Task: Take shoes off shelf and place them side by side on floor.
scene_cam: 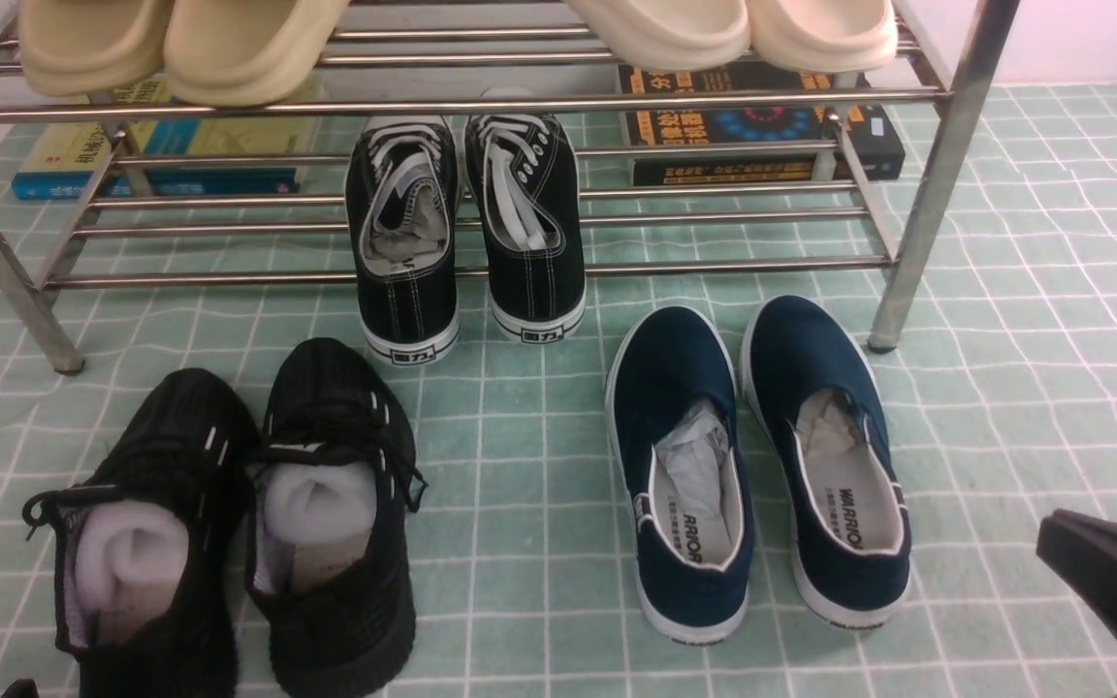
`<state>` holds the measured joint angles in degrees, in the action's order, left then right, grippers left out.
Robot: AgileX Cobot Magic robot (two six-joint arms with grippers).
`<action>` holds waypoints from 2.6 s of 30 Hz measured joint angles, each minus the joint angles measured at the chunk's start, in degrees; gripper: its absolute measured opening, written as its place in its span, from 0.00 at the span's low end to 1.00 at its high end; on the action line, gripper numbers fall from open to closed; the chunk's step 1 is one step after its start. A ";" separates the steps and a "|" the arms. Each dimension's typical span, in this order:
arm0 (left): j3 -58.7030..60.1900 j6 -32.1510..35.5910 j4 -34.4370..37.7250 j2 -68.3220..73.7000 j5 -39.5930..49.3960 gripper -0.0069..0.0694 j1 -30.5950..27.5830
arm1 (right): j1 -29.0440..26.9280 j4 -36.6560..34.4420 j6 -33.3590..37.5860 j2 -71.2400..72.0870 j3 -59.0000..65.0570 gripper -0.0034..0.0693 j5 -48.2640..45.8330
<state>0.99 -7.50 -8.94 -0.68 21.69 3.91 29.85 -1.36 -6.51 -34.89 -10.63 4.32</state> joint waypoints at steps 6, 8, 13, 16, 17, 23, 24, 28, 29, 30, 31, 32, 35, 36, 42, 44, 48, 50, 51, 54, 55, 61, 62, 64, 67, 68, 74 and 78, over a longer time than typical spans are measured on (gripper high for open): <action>0.00 0.00 -0.10 0.00 0.00 0.41 0.00 | -3.36 0.21 3.83 4.91 0.10 0.05 -10.12; 0.00 0.00 -0.10 0.00 0.00 0.41 0.00 | -6.98 0.23 5.03 8.23 0.10 0.05 -15.88; 0.00 0.00 -0.11 0.00 0.00 0.41 0.00 | -18.60 0.23 5.77 19.96 1.37 0.05 -26.96; 0.00 0.00 -0.11 0.00 0.00 0.41 0.00 | -23.83 0.23 5.89 27.11 4.24 0.05 -27.35; 0.00 0.00 -0.11 0.00 0.00 0.41 0.00 | -25.44 0.23 5.89 29.56 6.14 0.05 -27.35; 0.00 0.00 -0.17 0.00 0.00 0.41 0.00 | -28.64 0.23 5.94 35.25 11.10 0.06 -27.48; 0.00 0.00 -0.17 0.00 0.00 0.41 0.00 | -28.71 0.23 6.00 35.48 11.31 0.06 -26.73; 0.00 0.00 -0.17 0.00 0.00 0.41 0.00 | -29.30 0.23 6.00 35.48 11.31 0.07 -26.83; 0.00 0.00 -0.17 0.00 0.00 0.41 0.00 | -29.81 0.23 6.00 35.48 11.31 0.07 -26.89; 0.00 0.00 -0.17 0.00 0.00 0.41 0.00 | -29.81 0.23 6.00 35.48 11.31 0.07 -26.89; 0.00 0.00 -0.17 0.00 0.00 0.41 0.00 | -30.33 0.23 6.00 35.48 11.31 0.07 -26.89; 0.00 0.00 -0.17 0.00 0.00 0.41 0.00 | -30.99 0.23 6.00 35.48 11.31 0.07 -26.89; 0.00 0.00 -0.17 0.00 0.00 0.41 0.00 | -31.46 0.23 6.00 35.48 11.31 0.07 -26.89; 0.00 0.00 -0.17 0.00 0.00 0.41 0.00 | -31.46 0.23 6.00 35.48 11.31 0.07 -26.89; 0.00 0.00 -0.17 0.00 0.00 0.41 0.00 | -31.46 0.23 6.00 35.48 11.31 0.07 -26.89; 0.00 0.00 -0.17 0.00 0.00 0.41 0.00 | -31.46 0.23 6.00 35.48 11.31 0.08 -26.89; 0.00 0.00 -0.17 0.00 0.00 0.41 0.00 | -31.46 0.23 6.00 35.48 11.31 0.08 -26.89; 0.00 0.00 -0.17 0.00 0.00 0.41 0.00 | -31.46 0.23 6.00 35.48 11.31 0.09 -26.89; 0.00 0.00 -0.17 0.00 0.00 0.41 0.00 | -31.46 0.23 6.00 35.48 11.31 0.09 -26.89; 0.00 0.00 -0.17 0.00 0.00 0.41 0.00 | -31.46 0.23 6.00 35.48 11.31 0.10 -26.89; 0.00 0.00 -0.17 0.00 0.00 0.41 0.00 | -31.46 0.23 6.00 35.48 11.31 0.10 -26.89; 0.00 0.00 -0.17 0.00 0.00 0.41 0.00 | -31.46 0.23 6.00 35.48 11.31 0.11 -26.89; 0.00 0.00 -0.17 0.00 0.00 0.41 0.00 | -31.46 0.23 6.00 35.48 11.31 0.12 -26.89; 0.00 0.00 -0.17 0.00 0.00 0.41 0.00 | -31.46 0.23 6.00 35.48 11.31 0.12 -26.89; 0.00 0.00 -0.17 0.00 0.00 0.41 0.00 | -31.46 0.23 6.00 35.48 11.31 0.13 -26.89; 0.00 0.00 -0.17 0.00 0.00 0.41 0.00 | -31.46 0.23 6.00 35.48 11.31 0.13 -26.89; 0.00 0.00 -0.17 0.00 0.00 0.41 0.00 | -31.46 0.23 6.00 35.48 11.31 0.14 -26.89; 0.00 0.00 -0.17 0.00 0.00 0.41 0.00 | -31.46 0.23 6.00 35.48 11.31 0.15 -26.89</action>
<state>0.99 -7.50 -9.11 -0.68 21.69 3.91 -1.60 -1.13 -0.51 0.59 0.68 -22.57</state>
